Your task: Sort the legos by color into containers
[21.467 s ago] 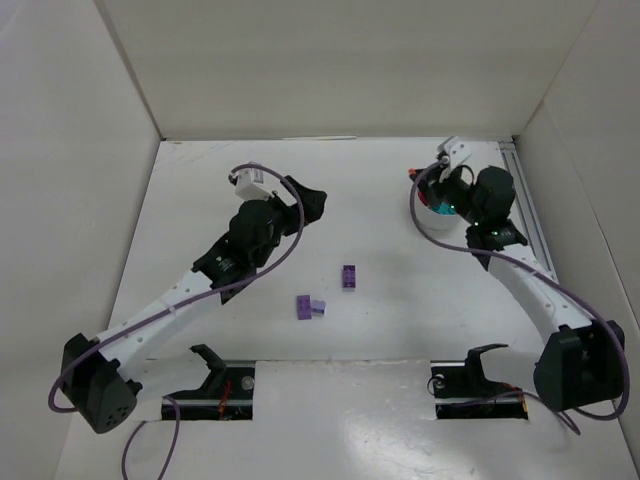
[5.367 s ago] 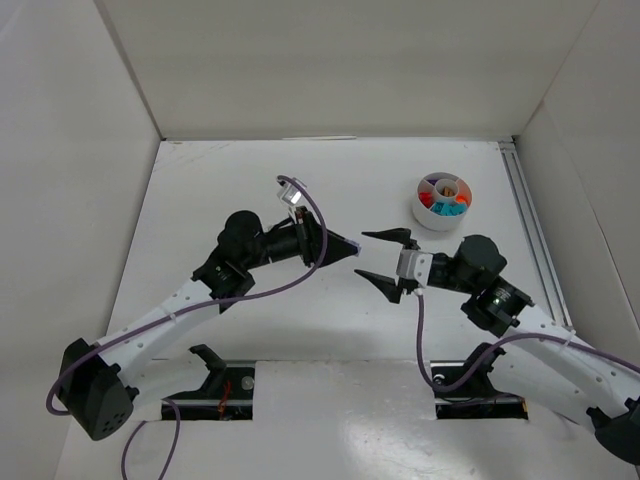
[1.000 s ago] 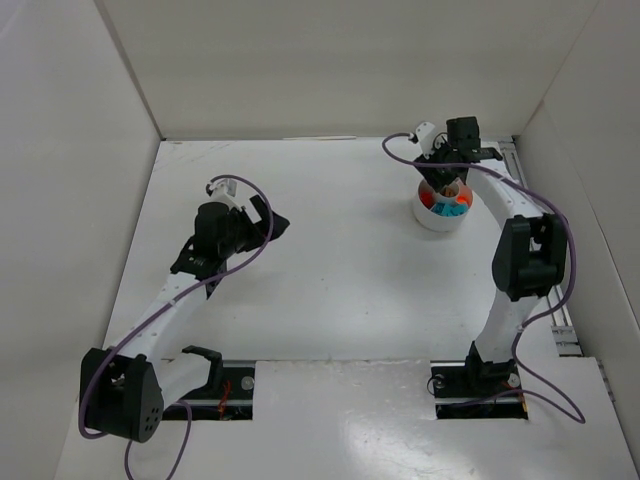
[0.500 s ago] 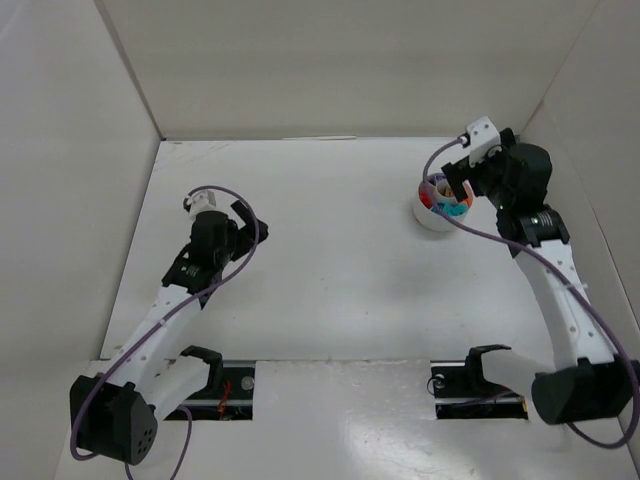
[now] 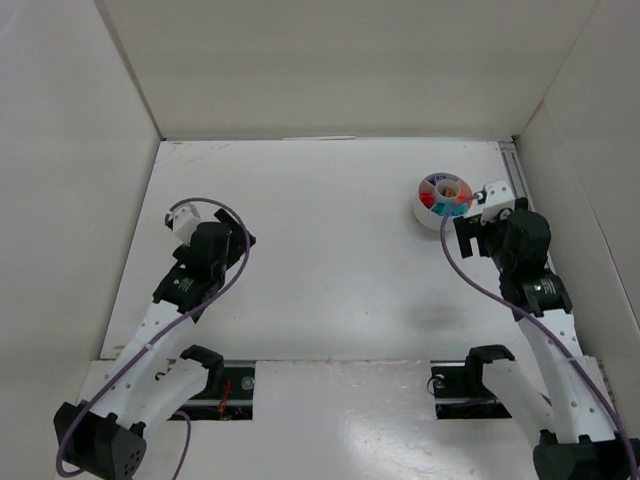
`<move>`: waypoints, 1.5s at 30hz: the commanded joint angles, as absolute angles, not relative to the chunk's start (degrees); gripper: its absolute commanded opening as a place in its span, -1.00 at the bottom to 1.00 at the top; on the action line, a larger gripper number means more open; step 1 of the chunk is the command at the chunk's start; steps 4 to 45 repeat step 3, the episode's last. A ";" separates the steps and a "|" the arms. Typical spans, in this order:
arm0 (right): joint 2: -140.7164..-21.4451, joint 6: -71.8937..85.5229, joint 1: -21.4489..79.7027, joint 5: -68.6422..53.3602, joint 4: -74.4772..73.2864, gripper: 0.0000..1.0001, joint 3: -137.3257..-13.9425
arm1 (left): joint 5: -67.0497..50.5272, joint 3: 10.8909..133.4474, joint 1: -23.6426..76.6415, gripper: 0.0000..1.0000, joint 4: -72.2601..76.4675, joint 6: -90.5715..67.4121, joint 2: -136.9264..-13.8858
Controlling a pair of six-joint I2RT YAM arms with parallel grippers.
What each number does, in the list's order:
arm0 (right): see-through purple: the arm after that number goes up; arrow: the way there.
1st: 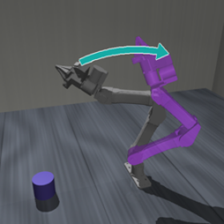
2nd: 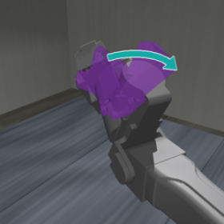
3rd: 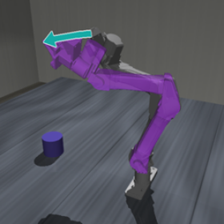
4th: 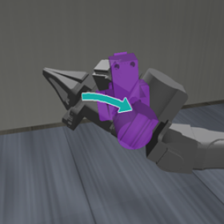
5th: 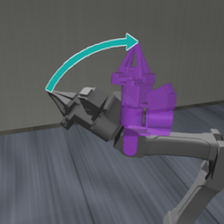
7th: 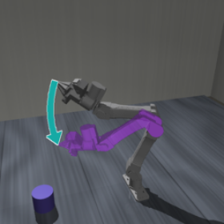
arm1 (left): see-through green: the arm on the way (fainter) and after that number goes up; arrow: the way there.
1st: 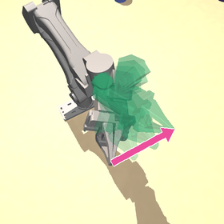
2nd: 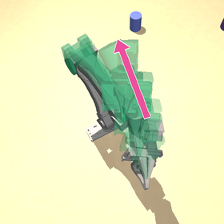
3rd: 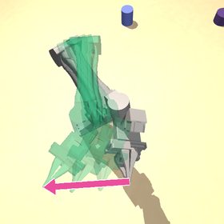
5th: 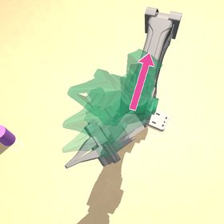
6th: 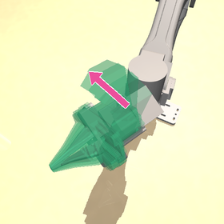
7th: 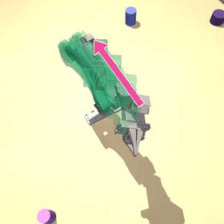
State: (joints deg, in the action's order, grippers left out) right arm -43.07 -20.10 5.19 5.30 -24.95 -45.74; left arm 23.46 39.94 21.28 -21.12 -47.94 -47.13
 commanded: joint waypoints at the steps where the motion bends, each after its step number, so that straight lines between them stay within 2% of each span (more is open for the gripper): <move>1: -41.13 -18.19 4.83 8.52 -24.69 1.00 -45.97 | 25.84 41.75 21.45 1.00 -21.45 -48.60 -45.09; 45: -41.13 -18.72 4.83 9.22 -25.22 1.00 -45.97 | 25.84 41.75 21.45 1.00 -21.45 -48.60 -44.56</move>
